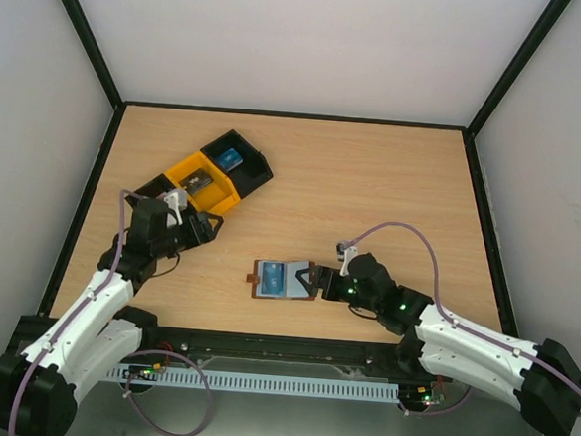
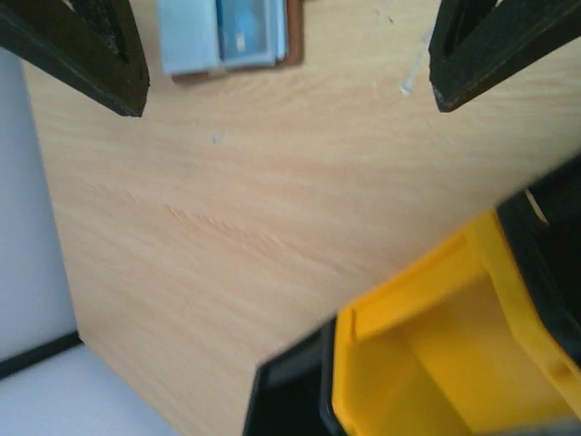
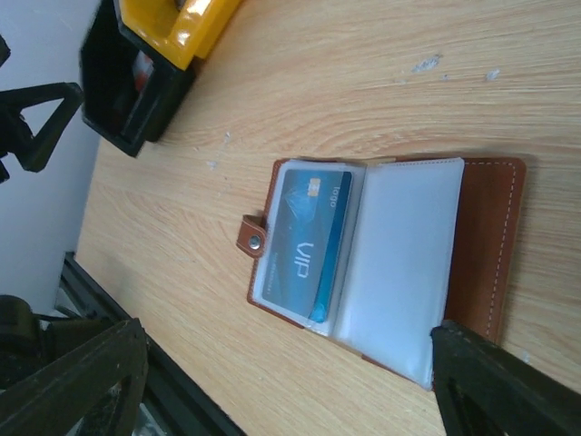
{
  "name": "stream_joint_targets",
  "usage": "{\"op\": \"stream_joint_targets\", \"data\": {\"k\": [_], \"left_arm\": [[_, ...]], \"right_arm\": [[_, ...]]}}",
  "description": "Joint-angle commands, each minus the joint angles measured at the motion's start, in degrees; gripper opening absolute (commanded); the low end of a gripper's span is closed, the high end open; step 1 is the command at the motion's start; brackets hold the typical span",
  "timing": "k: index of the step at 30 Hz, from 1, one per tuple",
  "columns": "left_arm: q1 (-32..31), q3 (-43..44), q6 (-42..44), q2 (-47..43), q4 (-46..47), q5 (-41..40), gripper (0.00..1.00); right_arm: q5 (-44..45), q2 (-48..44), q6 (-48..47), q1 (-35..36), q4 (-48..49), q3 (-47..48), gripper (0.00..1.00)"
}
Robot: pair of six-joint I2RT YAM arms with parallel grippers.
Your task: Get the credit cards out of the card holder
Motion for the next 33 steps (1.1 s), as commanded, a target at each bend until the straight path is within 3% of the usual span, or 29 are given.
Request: {"op": "stream_joint_targets", "data": {"k": [1, 7, 12, 18, 33], "left_arm": [[-0.4, -3.9, -1.4, -1.9, -0.3, 11.1, 0.82], [-3.4, -10.2, -6.5, -4.2, 5.0, 13.5, 0.76], [-6.7, -11.8, -8.7, -4.7, 7.0, 12.2, 0.75], [-10.2, -15.5, -13.0, -4.6, 12.8, 11.5, 0.7], [-16.5, -17.8, -15.6, 5.0, 25.1, 11.6, 0.67]], "right_arm": [[-2.0, 5.1, 3.3, 0.2, 6.1, 1.2, 0.78], [-3.8, 13.3, 5.8, 0.3, 12.6, 0.9, 0.44], [-5.0, 19.1, 7.2, 0.3, 16.2, 1.7, 0.29], [-8.2, 27.2, 8.4, 0.3, 20.8, 3.3, 0.22], [-9.8, 37.6, 9.1, 0.6, 25.7, 4.1, 0.2]]}}
